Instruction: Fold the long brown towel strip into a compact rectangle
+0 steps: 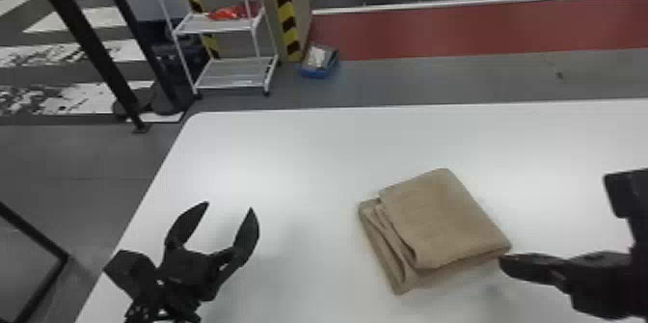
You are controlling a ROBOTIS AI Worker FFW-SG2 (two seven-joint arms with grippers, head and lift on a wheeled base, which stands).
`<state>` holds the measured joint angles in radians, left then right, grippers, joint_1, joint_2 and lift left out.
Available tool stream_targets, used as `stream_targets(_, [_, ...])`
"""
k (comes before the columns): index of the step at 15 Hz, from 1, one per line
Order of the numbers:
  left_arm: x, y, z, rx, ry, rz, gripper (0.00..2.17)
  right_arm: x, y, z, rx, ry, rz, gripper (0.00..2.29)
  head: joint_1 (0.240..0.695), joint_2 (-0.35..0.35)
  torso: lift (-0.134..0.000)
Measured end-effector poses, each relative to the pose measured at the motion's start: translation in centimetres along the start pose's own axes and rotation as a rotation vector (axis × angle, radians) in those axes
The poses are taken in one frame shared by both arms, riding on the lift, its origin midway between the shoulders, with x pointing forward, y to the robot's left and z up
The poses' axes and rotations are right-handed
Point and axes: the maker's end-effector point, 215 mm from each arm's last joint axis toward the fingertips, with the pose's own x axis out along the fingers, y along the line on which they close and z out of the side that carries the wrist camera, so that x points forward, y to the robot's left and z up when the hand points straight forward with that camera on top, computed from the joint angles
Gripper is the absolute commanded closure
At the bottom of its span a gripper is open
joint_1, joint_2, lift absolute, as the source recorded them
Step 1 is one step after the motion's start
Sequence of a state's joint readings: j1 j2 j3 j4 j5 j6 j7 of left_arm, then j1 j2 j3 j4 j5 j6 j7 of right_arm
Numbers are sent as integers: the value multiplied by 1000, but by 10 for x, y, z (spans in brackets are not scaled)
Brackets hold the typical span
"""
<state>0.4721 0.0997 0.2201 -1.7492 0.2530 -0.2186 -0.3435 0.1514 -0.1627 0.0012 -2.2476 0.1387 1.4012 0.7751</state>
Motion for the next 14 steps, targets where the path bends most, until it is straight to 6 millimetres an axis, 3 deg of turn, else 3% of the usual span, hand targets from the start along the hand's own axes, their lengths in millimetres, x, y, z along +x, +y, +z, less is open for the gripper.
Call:
stream_targets(3, [-5,4,0,4,3,7,83,38,-10,19,-39,59,-53,1851,695,212,-125])
stream_targets(5, [-7,6,-1,4,6,10,83,58,-15,45,-72,44,-90,1851,695,215,-125])
stream_targets(8, [-8,6,-2,2,7,12,83,87,-10,92,-116,-12,-109,1851,695,232,-125])
stream_targets(10, [-8,6,-4,0,10,16,83,112,4,121,-165,-61,-94,1851,695,251,-125])
stream_targets(14, [-10,7,-8,-3,12,20,83,143,7,152,-260,-124,-104,1851,695,273,-125])
